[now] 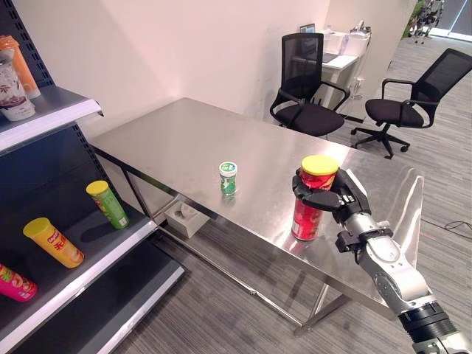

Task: Put the goods on the table back onto the shelves and tidy them up.

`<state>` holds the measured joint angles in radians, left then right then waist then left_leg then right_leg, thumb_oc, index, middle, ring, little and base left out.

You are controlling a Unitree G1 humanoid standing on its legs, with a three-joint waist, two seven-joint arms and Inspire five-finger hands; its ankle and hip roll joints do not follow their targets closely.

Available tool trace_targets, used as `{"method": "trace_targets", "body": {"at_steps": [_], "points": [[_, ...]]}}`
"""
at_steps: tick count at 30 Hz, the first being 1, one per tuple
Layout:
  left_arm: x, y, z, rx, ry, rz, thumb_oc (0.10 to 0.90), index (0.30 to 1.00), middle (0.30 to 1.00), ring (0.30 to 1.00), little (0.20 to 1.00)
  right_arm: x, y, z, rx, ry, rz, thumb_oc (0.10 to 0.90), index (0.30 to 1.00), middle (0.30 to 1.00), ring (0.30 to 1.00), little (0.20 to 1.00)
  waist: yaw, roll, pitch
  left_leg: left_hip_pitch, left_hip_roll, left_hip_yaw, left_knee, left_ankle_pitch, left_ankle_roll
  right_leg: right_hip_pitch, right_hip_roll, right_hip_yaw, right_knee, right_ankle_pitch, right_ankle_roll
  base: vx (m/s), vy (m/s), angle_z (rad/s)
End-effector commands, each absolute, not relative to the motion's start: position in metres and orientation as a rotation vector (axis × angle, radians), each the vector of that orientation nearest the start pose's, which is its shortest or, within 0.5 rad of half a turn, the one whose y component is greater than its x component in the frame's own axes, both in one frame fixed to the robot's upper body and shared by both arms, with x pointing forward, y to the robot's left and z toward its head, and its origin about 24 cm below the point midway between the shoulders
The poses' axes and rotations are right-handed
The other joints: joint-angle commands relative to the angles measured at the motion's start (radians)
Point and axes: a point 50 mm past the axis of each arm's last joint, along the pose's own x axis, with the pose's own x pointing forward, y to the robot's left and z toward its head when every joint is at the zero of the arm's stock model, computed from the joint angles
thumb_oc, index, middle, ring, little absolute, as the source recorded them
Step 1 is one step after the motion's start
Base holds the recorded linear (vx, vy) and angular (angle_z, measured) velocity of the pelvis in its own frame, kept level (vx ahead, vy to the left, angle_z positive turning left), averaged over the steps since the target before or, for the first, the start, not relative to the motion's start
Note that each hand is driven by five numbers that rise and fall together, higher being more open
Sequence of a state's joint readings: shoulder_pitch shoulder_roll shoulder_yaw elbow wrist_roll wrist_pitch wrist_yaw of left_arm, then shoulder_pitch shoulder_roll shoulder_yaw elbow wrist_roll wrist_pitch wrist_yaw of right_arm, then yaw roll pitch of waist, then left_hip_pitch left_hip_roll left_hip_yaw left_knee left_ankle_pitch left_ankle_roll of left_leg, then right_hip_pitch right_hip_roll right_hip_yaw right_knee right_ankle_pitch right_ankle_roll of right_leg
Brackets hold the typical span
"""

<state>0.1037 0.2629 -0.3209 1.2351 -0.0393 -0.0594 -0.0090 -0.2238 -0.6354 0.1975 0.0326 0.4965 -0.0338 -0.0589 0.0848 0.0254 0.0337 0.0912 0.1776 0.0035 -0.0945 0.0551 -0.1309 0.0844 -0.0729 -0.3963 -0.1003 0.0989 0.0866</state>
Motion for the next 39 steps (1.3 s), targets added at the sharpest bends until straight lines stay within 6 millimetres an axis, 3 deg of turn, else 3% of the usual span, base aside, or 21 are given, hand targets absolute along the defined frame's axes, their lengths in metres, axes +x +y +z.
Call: {"method": "trace_targets", "body": {"at_steps": [1,12,27,39], "points": [[0.06,0.194,-0.173,0.316,1.261,-0.229,0.8,0.9,0.9,0.9,0.9,0.306,-0.217,0.179,-0.136,-0.456,0.027,0.4,0.3,0.3,0.3,0.3,0.007,-0.038,0.002,0.068,0.001,0.088,0.007,-0.104,0.015,-0.005,0.027,0.049,0.046,-0.127,-0.026,0.0,0.0,0.0],[0.069,0.195,-0.171,0.366,1.226,-0.234,0.8,0.9,0.9,0.9,0.9,0.295,-0.234,0.198,-0.172,-0.582,-0.114,0.4,0.3,0.3,0.3,0.3,-0.012,-0.028,-0.003,0.081,-0.005,0.098,0.007,-0.115,0.024,-0.005,0.02,0.062,0.049,-0.122,-0.023,0.0,0.0,0.0],[0.077,0.193,-0.17,0.39,1.198,-0.212,0.8,0.9,0.9,0.9,0.9,0.271,-0.233,0.213,-0.118,-0.718,-0.132,0.4,0.3,0.3,0.3,0.3,-0.04,-0.021,-0.011,0.096,-0.008,0.116,0.009,-0.124,0.029,-0.007,0.014,0.078,0.055,-0.118,-0.02,0.0,-0.001,-0.02],[0.083,0.196,-0.169,0.411,1.171,-0.173,0.8,0.9,0.9,0.9,0.9,0.231,-0.223,0.231,0.036,-0.922,-0.045,0.4,0.3,0.3,0.3,0.3,-0.076,-0.012,-0.016,0.114,-0.006,0.14,0.015,-0.128,0.029,-0.013,0.018,0.101,0.061,-0.118,-0.02,-0.01,-0.004,-0.03]]}}
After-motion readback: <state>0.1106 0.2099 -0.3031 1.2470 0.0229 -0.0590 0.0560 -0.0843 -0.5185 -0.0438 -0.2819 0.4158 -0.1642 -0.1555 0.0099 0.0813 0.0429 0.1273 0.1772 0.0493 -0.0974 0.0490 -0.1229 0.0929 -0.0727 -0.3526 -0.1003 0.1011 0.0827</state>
